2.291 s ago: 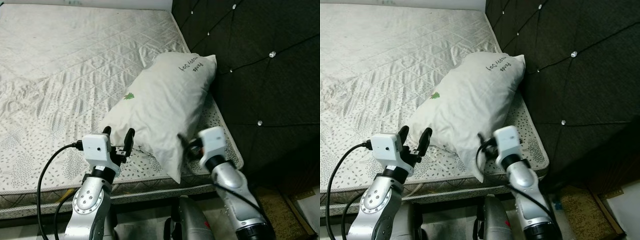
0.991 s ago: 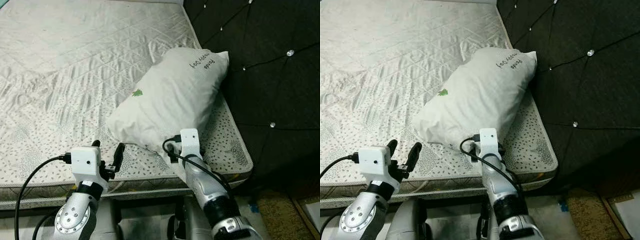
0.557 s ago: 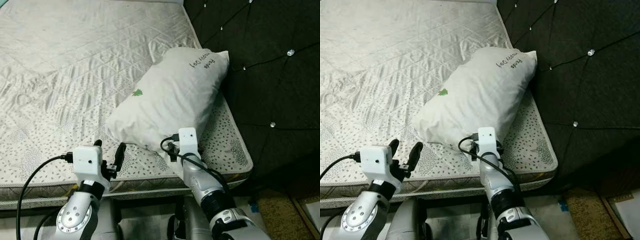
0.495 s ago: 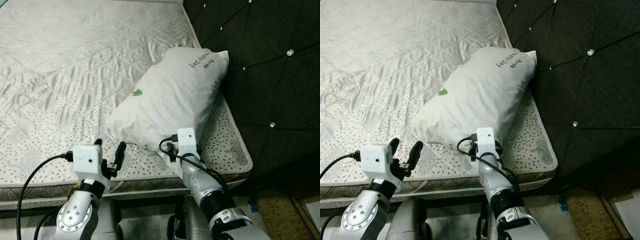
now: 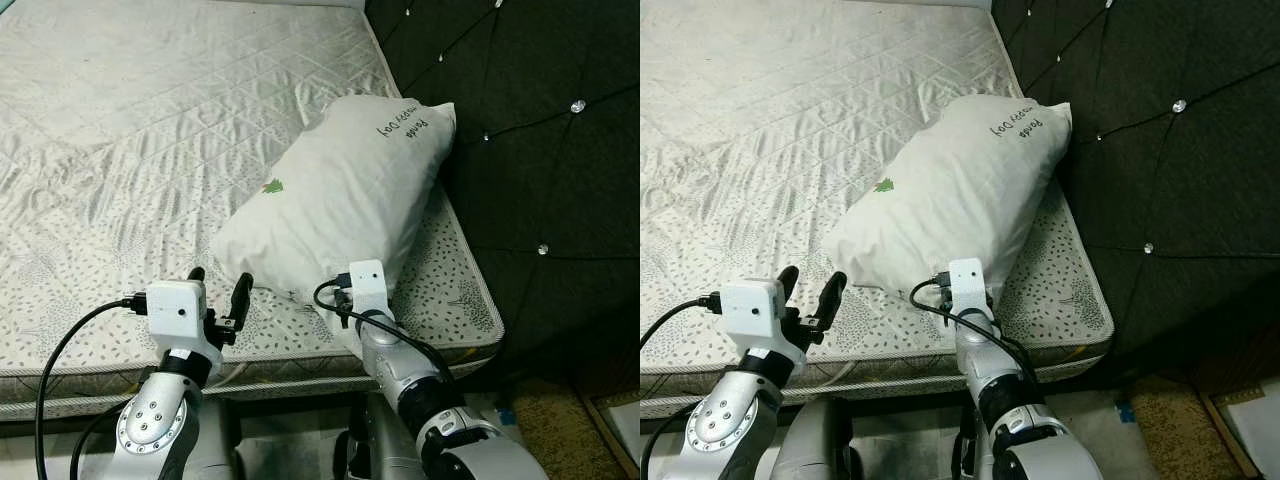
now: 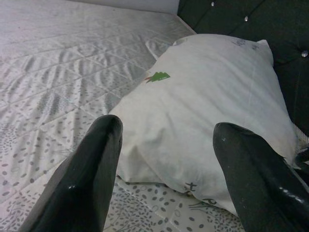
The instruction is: Clean up the room
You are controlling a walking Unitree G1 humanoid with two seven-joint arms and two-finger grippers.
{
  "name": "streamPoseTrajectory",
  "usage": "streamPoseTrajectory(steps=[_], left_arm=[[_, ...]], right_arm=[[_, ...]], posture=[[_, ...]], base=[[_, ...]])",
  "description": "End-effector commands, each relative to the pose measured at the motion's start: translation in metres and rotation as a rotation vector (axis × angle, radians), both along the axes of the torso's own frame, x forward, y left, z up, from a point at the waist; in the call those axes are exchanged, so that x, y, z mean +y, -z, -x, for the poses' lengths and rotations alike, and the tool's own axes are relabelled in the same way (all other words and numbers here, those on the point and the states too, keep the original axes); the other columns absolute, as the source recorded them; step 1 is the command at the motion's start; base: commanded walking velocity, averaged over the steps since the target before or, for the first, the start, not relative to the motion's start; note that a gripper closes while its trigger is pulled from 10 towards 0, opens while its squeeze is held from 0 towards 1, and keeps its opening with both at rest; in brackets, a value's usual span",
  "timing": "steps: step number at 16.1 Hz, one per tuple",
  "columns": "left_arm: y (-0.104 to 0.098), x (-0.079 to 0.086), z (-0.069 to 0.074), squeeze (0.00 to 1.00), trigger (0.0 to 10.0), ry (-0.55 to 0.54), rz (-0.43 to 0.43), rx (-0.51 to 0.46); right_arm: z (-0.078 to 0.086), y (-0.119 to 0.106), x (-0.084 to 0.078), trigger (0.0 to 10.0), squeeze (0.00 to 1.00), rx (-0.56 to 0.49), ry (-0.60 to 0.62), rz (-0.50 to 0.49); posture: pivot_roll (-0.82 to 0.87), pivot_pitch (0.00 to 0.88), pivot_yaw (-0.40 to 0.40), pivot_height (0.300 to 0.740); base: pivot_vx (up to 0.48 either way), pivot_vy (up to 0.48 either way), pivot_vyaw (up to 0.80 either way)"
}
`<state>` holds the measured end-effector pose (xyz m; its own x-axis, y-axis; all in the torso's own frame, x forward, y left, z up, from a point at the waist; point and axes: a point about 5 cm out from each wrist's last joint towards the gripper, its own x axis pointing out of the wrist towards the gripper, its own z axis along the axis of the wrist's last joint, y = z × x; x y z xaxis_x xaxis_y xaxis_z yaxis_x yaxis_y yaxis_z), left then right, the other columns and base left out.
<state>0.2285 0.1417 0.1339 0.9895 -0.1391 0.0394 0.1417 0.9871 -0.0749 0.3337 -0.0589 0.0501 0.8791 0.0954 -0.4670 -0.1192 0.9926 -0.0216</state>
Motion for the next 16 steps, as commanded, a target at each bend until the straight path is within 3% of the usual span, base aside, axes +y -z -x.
streamPoseTrajectory(steps=[1,4,9,11,13,16], left_arm=[[0.003,0.000,0.000,0.00,10.0,-0.002,-0.004,0.013],[0.002,-0.004,-0.003,0.00,10.0,0.008,-0.005,0.002],[0.001,-0.003,-0.004,0.00,10.0,0.011,-0.004,-0.003],[0.001,-0.008,-0.004,0.00,10.0,0.058,0.027,-0.005],[0.002,-0.001,0.000,0.00,10.0,0.017,-0.007,-0.004],[0.017,0.018,0.019,0.00,10.0,-0.078,-0.021,0.075]], right_arm=[[0.009,-0.004,0.044,0.0,0.00,0.042,-0.074,-0.100],[0.005,-0.003,0.034,0.0,0.00,0.049,-0.038,-0.131],[0.005,-0.001,0.034,0.0,0.00,0.045,-0.043,-0.168],[0.006,0.002,0.030,0.0,0.00,0.046,-0.041,-0.169],[0.003,0.003,0.020,0.0,0.00,0.032,-0.025,-0.148],[-0.009,-0.007,-0.001,0.0,0.00,-0.039,0.014,-0.120]], posture=[[0.16,0.179,-0.095,0.626],[0.15,0.174,-0.094,0.626],[0.14,0.170,-0.092,0.626],[0.14,0.165,-0.092,0.626],[0.14,0.162,-0.091,0.626],[0.15,0.153,-0.093,0.626]], base=[[0.000,0.000,0.00],[0.000,0.000,0.00],[0.000,0.000,0.00],[0.000,0.000,0.00],[0.000,0.000,0.00],[0.000,0.000,0.00]])
